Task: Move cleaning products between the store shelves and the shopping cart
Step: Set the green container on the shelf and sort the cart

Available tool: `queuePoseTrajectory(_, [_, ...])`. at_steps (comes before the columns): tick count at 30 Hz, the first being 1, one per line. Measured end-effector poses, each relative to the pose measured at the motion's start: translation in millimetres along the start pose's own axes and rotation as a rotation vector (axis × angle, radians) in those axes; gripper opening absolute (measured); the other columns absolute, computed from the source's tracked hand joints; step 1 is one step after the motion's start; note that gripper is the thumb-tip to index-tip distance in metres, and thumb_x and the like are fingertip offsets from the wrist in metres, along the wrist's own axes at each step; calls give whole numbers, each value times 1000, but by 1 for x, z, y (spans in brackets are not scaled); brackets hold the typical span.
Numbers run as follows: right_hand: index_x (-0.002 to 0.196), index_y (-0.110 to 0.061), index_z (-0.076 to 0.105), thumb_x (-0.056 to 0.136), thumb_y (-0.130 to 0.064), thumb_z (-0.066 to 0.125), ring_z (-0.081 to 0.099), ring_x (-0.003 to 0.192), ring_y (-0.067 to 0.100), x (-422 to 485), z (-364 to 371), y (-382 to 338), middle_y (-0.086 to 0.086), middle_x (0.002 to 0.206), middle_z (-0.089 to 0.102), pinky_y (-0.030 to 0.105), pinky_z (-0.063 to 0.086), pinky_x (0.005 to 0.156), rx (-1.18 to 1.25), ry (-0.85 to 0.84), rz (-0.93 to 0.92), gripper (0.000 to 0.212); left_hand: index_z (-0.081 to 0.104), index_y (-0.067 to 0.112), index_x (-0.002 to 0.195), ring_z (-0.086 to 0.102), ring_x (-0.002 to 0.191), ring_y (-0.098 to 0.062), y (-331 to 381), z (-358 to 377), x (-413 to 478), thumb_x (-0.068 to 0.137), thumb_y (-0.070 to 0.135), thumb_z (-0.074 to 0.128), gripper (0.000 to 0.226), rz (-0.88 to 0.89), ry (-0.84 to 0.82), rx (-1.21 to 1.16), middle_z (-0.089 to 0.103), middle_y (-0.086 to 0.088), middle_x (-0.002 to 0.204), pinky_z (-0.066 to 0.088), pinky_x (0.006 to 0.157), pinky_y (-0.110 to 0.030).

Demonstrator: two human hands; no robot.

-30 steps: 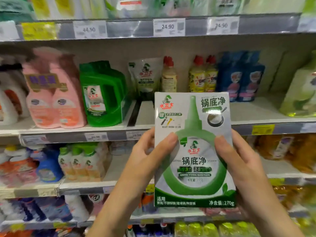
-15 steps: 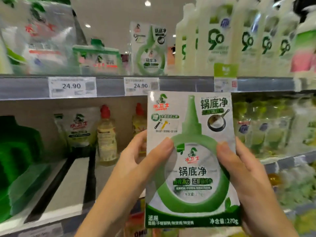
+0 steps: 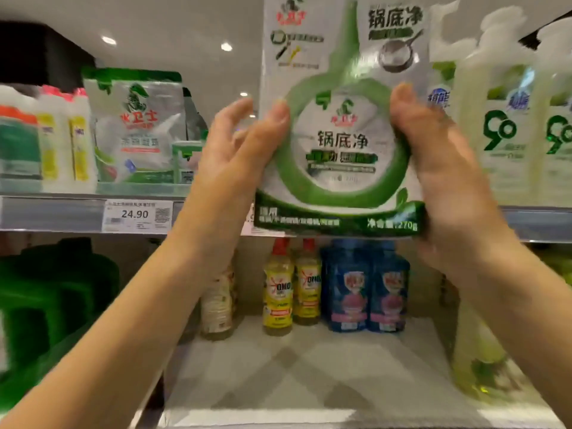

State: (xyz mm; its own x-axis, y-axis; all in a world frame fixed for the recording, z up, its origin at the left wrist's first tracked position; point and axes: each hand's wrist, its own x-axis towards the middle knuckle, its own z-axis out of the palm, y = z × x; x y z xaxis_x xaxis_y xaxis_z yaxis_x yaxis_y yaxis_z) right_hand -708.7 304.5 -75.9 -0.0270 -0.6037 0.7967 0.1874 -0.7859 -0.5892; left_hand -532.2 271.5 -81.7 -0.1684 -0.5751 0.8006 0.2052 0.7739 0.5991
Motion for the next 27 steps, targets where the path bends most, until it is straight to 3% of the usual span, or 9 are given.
queuePoseTrajectory(2, [135,-2,48,97,-34,56,62,116,34,26,-2,4,20,126,63,50,47,101,-9,-22,-15,50,39,1,137,63,112,-30,9,3,11,95,35,48,55,13,-13,-2,62,-18,124,50,96,-45])
queuePoseTrajectory(5, [129,0,51,94,-35,59,65,111,32,52,-1,12,18,118,67,49,50,98,-50,27,-86,50,55,7,120,64,108,-31,6,0,32,103,27,41,30,78,-8,121,67,-16,116,50,98,-44])
queuePoseTrajectory(7, [126,-3,51,96,-33,58,68,106,27,66,1,19,14,113,70,46,52,96,-78,52,-120,43,59,13,107,68,95,-20,6,-1,42,104,24,39,23,140,5,209,71,-4,100,55,87,-32])
queuePoseTrajectory(10, [129,-10,45,98,-35,54,68,106,21,85,4,31,10,115,69,42,53,96,-139,35,-109,41,56,12,99,62,71,-1,-4,-10,59,105,20,35,24,168,19,300,67,14,75,49,69,-15])
queuePoseTrajectory(15, [138,-23,33,93,-52,52,64,112,19,105,0,58,4,124,63,47,51,98,-300,-29,1,57,56,7,125,69,95,-18,-28,-27,78,103,22,41,30,63,35,344,69,-7,110,56,80,-29])
queuePoseTrajectory(20, [145,-28,27,96,-53,45,69,102,14,111,-9,71,-6,114,70,49,52,95,-486,-203,223,57,62,8,114,71,91,-12,-45,-41,80,95,22,57,24,-120,40,526,71,-5,107,59,80,-30])
queuePoseTrajectory(24, [134,-23,39,98,-47,45,59,115,16,107,-17,63,-3,123,63,50,41,106,-629,-248,287,43,63,19,110,67,97,-9,-33,-44,78,83,22,71,28,-216,-134,749,69,6,105,55,87,-31])
queuePoseTrajectory(27, [138,-27,39,95,-39,56,60,113,18,104,-24,61,-2,125,62,49,48,98,-700,-270,281,48,59,20,119,59,95,-6,-33,-40,78,82,23,73,40,-227,-145,865,65,9,109,47,76,-20])
